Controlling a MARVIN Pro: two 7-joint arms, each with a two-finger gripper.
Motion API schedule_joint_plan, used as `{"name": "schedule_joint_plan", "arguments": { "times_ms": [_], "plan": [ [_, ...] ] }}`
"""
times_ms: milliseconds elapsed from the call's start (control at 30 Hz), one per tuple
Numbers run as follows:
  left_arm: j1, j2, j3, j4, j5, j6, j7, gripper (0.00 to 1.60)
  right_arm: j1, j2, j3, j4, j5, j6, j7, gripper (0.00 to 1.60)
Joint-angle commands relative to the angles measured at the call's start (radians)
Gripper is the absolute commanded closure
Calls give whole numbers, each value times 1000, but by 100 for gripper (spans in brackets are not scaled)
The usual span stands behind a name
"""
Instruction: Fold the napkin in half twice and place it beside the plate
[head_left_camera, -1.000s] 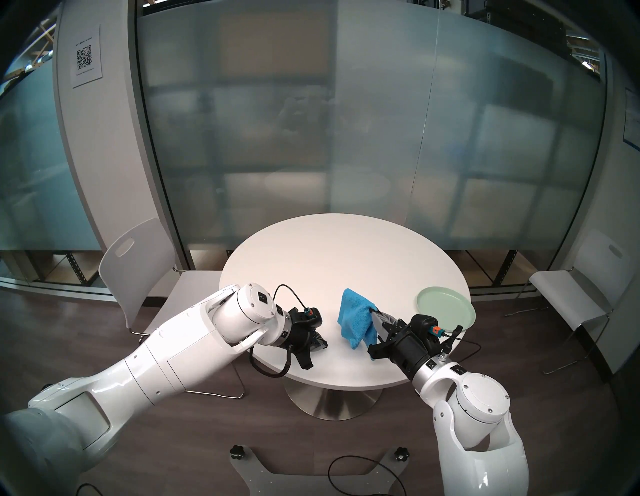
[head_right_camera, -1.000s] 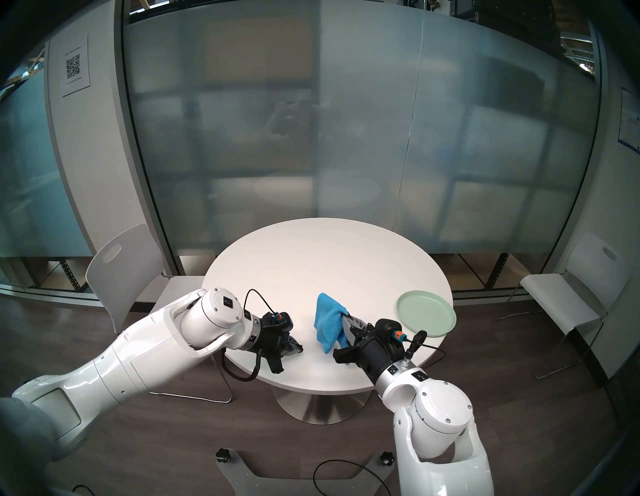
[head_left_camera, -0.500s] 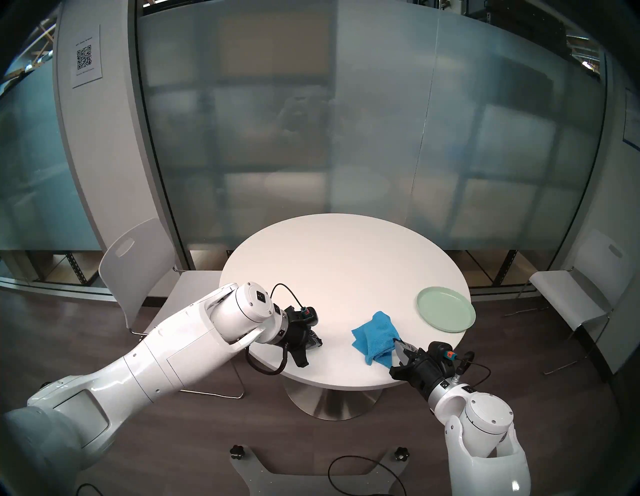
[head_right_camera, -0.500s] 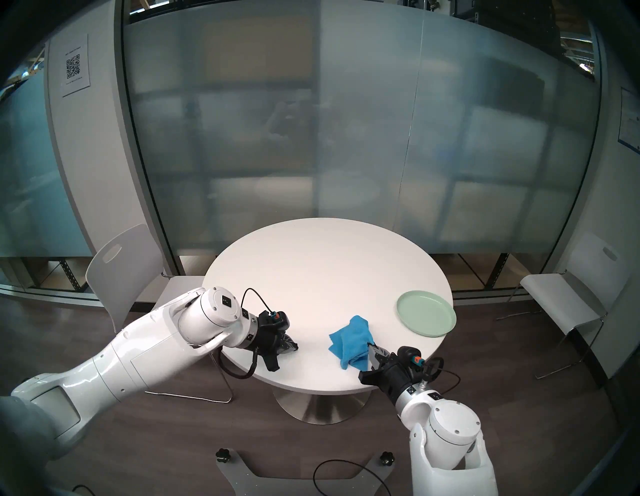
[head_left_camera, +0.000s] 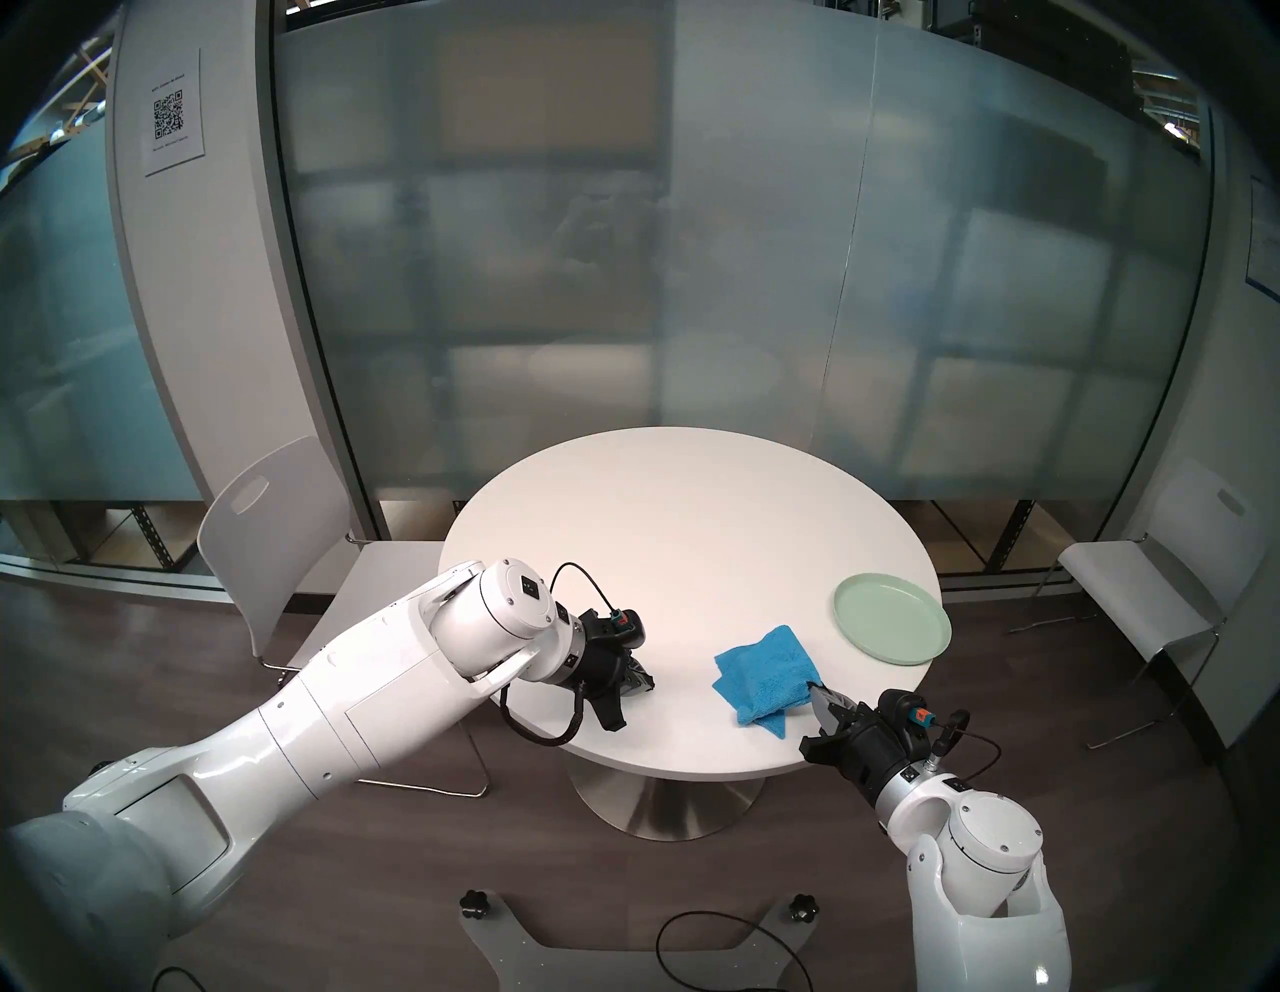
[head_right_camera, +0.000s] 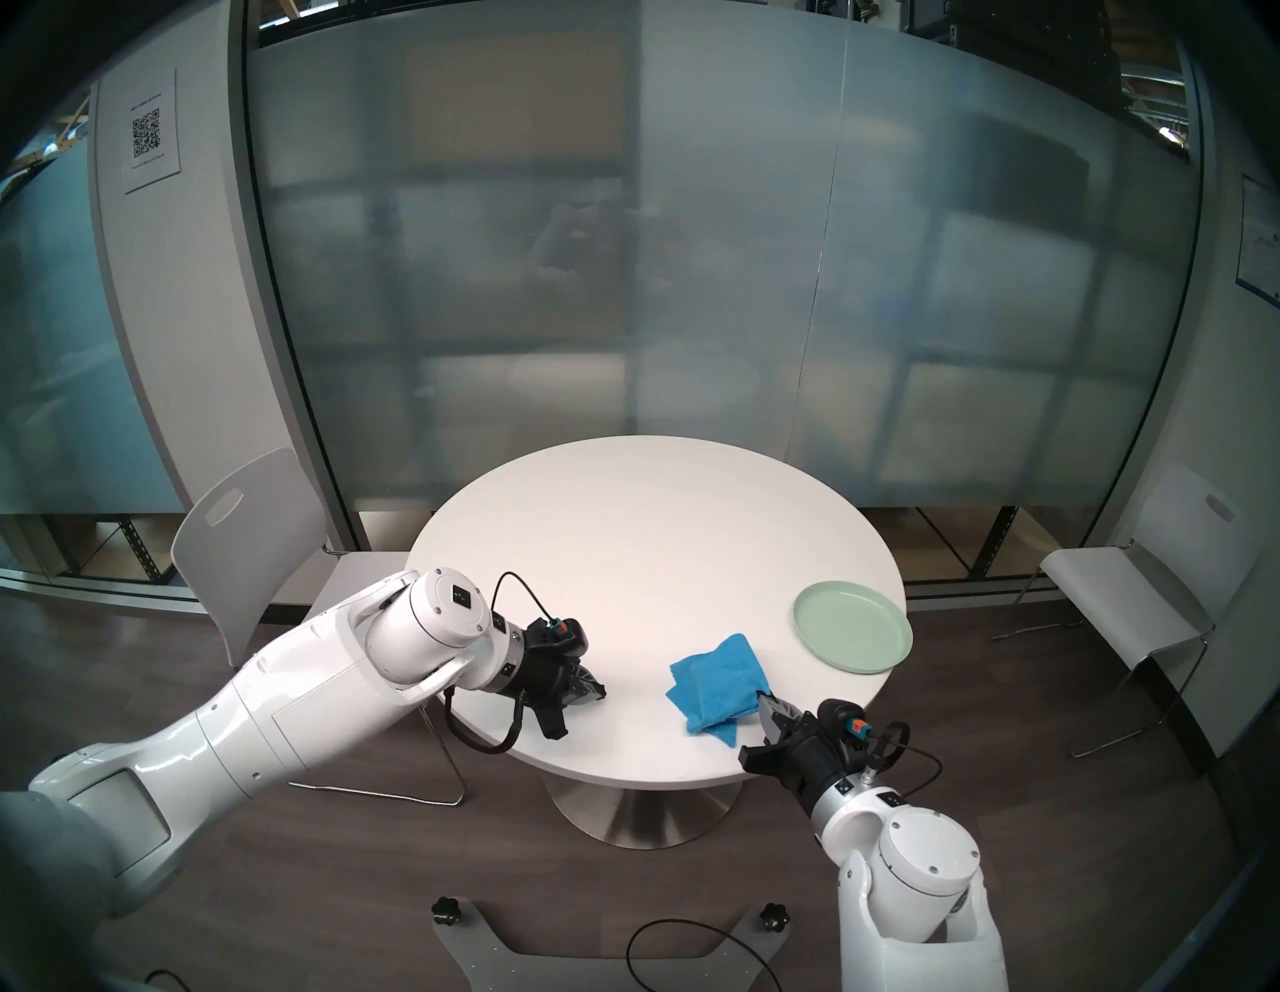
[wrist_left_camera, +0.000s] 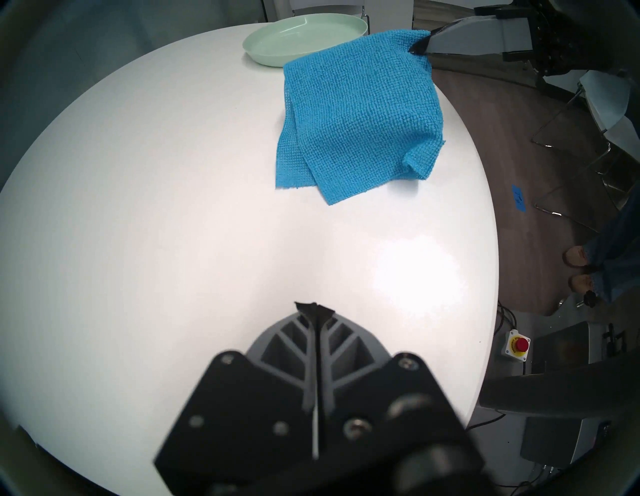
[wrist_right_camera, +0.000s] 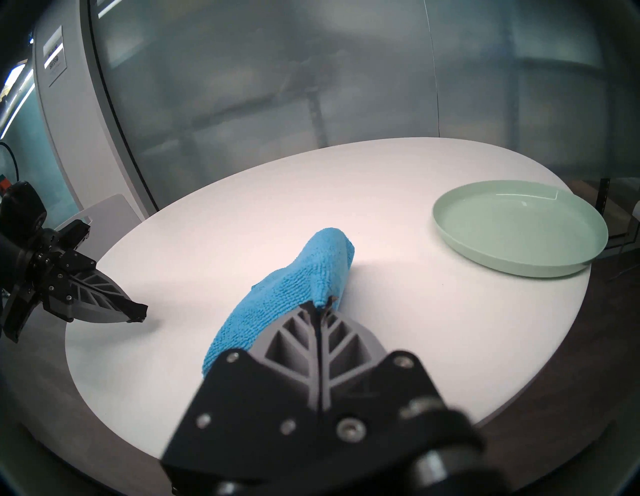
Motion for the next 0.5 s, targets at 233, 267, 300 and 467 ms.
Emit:
{"name": "schedule_joint_plan", "arguments": {
  "times_ms": [233,267,300,467],
  "plan": [
    [-31,-29,-1,8,9,-13,-7,136,-46,3,23,-52,-19,36,-11,160],
    [-31,-29,-1,8,10,-15,-8,136,-50,2,26,-55,-21,37,-15,160],
    [-31,-30,-1,8,10,-15,-9,136,-53,2,29,-58,-23,37,-15,160],
    [-31,-31,-1,9,13,-19,-12,136,-69,4,50,-69,-24,42,-14,160]
  ]
}}
